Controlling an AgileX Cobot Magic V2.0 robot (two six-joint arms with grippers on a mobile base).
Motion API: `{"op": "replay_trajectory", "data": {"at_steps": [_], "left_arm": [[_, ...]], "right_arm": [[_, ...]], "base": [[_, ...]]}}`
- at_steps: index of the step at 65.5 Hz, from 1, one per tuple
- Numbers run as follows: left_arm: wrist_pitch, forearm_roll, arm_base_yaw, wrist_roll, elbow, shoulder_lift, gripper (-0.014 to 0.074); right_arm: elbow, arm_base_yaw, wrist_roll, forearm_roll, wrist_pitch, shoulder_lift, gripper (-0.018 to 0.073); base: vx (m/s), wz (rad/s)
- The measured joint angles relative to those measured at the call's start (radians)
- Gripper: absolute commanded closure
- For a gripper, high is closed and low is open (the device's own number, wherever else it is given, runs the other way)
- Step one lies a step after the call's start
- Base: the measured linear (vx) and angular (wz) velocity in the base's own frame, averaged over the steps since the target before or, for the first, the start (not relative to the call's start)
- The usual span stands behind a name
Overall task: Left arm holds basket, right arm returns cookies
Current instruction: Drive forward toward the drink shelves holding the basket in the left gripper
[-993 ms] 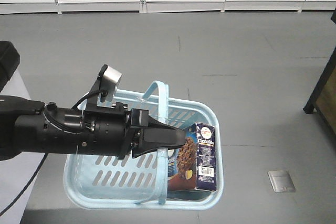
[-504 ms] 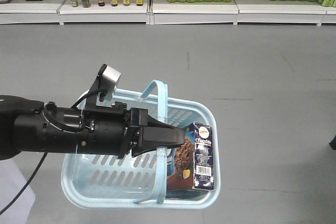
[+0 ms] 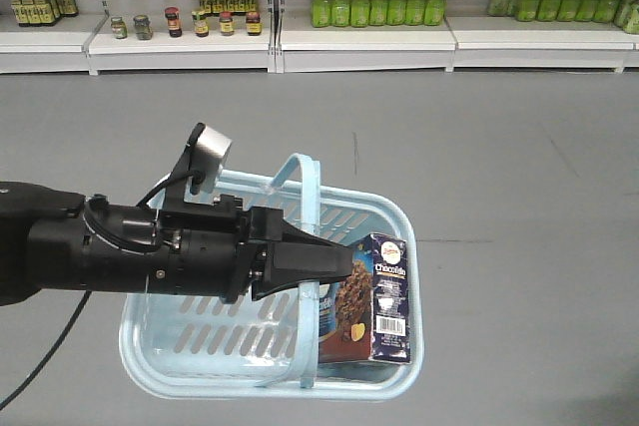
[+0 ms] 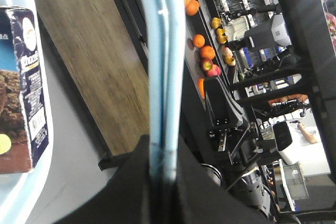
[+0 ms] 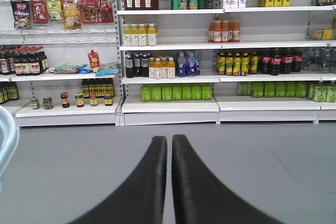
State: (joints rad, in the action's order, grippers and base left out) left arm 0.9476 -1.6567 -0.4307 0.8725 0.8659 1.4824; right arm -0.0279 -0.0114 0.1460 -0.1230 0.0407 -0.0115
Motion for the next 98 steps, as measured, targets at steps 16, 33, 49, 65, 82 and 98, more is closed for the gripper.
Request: {"op": "replay_trajectory", "data": {"at_steps": [16, 33, 49, 65, 82, 98], "left_arm": [[0.000, 0.000, 0.000, 0.000, 0.000, 0.000, 0.0599], [0.000, 0.000, 0.000, 0.000, 0.000, 0.000, 0.0599], [-0.001, 0.000, 0.000, 0.000, 0.000, 0.000, 0.0599], [-0.001, 0.000, 0.000, 0.000, 0.000, 0.000, 0.0599], [-0.002, 0.000, 0.000, 0.000, 0.000, 0.000, 0.0599], [-0.002, 0.000, 0.000, 0.001, 0.000, 0.000, 0.0599]], "right_arm": [[0.000, 0.000, 0.000, 0.000, 0.000, 0.000, 0.0568], [0.000, 0.000, 0.000, 0.000, 0.000, 0.000, 0.0568], [0.000, 0.000, 0.000, 0.000, 0.000, 0.000, 0.0568], [0.000, 0.000, 0.000, 0.000, 0.000, 0.000, 0.0568], [0.000, 0.000, 0.000, 0.000, 0.000, 0.000, 0.0568], [0.000, 0.000, 0.000, 0.000, 0.000, 0.000, 0.0568]], "base": [[0.53, 0.04], [0.52, 0.07], [0.50, 0.00], [0.50, 0.00], [0.50, 0.00], [0.51, -0.02]]}}
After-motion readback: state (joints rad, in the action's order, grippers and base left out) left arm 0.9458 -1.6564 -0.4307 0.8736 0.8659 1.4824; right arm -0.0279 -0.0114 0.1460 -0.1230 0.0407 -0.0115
